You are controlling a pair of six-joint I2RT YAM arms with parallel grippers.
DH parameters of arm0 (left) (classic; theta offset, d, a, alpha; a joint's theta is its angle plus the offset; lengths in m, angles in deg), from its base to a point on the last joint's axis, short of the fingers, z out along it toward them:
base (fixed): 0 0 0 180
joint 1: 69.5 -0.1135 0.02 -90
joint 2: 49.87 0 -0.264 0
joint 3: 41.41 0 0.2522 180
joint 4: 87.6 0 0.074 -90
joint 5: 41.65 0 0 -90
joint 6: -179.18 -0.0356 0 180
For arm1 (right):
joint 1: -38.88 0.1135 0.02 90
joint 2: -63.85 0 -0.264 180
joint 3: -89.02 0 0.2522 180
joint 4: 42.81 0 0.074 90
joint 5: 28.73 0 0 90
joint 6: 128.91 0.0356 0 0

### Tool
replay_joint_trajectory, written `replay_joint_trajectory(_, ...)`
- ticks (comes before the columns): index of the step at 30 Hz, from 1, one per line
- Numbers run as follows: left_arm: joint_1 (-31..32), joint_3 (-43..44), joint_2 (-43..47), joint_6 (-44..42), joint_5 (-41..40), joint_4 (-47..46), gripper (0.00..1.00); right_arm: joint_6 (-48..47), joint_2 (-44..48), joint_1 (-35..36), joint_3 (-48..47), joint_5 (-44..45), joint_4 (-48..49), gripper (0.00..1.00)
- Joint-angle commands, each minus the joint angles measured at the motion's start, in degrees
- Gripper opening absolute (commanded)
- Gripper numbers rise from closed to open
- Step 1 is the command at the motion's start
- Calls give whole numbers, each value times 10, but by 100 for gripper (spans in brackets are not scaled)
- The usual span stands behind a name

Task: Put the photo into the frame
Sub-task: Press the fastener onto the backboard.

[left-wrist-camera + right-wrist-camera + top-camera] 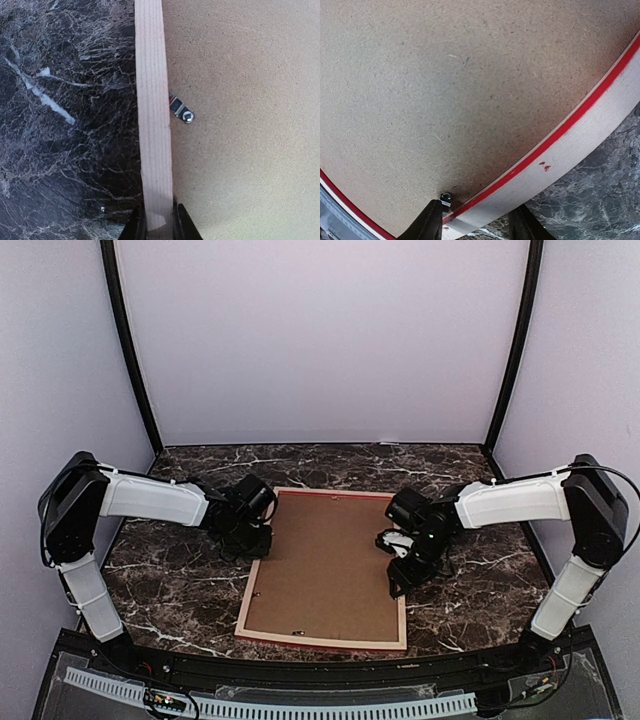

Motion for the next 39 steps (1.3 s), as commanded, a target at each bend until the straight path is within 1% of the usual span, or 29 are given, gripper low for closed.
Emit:
replay_joint_trajectory(1, 5, -2, -18, -17, 13, 29, 1, -1, -10, 3, 5, -12, 20, 46)
replay_joint_trajectory(4, 5, -2, -20, -17, 13, 29, 1, 0, -9, 3, 10, -35, 39, 50)
replay_joint_trajectory(8, 5, -1, -21, -19, 14, 28, 1, 3, -18, 4, 11, -45, 53, 56)
replay_joint_trajectory(16, 4, 2, -21, -21, 14, 33, 1, 33, -30, 2, 3, -32, 75, 60)
replay_joint_trajectory(19, 5, 3, -22, -23, 14, 32, 0, 48, -22, -1, 5, -53, 98, 62)
replay_joint_trajectory(22, 5, 5, -23, -24, 14, 32, 1, 57, -7, -8, 10, -75, 117, 66)
replay_joint_trajectory(25, 4, 5, -24, -24, 13, 32, 0, 55, 5, -12, 15, -79, 115, 69)
replay_joint_trajectory(32, 5, 5, -24, -23, 10, 33, 0, 55, 31, -12, 40, -64, 80, 69)
replay_joint_trajectory(39, 5, 5, -25, -23, 12, 34, 0, 61, 52, -12, 59, -58, 59, 66)
